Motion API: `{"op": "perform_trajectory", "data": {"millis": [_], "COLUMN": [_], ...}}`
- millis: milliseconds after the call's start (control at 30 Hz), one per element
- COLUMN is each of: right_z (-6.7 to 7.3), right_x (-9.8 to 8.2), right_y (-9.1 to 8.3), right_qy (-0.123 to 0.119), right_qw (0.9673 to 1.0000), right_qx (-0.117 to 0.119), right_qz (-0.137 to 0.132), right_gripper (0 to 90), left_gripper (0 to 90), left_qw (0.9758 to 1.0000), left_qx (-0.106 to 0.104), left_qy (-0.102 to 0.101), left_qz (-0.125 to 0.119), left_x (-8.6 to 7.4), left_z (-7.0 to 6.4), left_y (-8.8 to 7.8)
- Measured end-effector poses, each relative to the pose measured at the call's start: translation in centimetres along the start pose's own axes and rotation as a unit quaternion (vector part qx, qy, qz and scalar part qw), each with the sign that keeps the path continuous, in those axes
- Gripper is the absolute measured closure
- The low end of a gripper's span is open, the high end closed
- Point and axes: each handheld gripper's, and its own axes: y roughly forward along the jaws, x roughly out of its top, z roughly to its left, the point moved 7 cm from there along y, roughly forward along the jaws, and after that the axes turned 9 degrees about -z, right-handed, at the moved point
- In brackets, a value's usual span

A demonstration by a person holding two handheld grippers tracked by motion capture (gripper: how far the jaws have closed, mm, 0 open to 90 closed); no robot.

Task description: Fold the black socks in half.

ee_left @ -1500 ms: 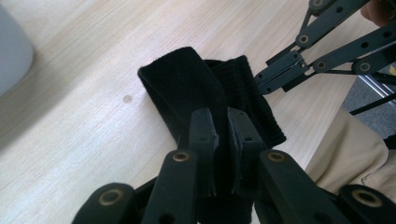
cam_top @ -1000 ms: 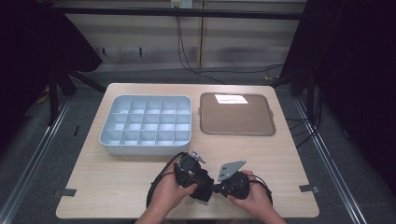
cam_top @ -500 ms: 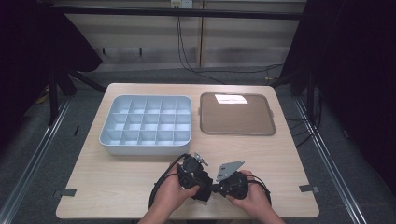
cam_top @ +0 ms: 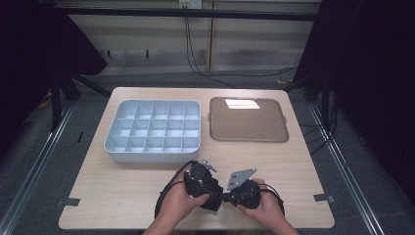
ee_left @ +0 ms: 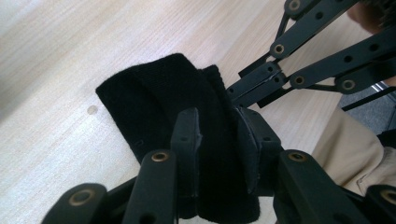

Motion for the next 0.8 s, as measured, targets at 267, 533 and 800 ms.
{"op": "perform_trajectory", "data": {"millis": [267, 533, 800], "right_z": [-0.1, -0.2, -0.3], "right_x": [-0.1, -0.1, -0.3], "right_y": [-0.1, -0.2, -0.3], "right_qy": [-0.002, 0.001, 0.006], "right_qw": [1.0000, 1.0000, 1.0000], "right_qx": [-0.002, -0.001, -0.002], "right_qz": [0.000, 0.000, -0.001], "right_gripper": [89.7, 89.5, 89.4], "left_gripper": [65.9, 65.7, 67.6], "left_qw": [0.9998, 0.9996, 0.9993], "left_qx": [-0.011, -0.016, -0.018], "left_qy": [-0.012, -0.020, -0.032], "left_qz": [-0.008, -0.008, -0.011], "left_x": [0.3, 0.4, 0.6], "left_z": [0.3, 0.5, 0.8], "left_y": [-0.9, -1.2, -1.6]}}
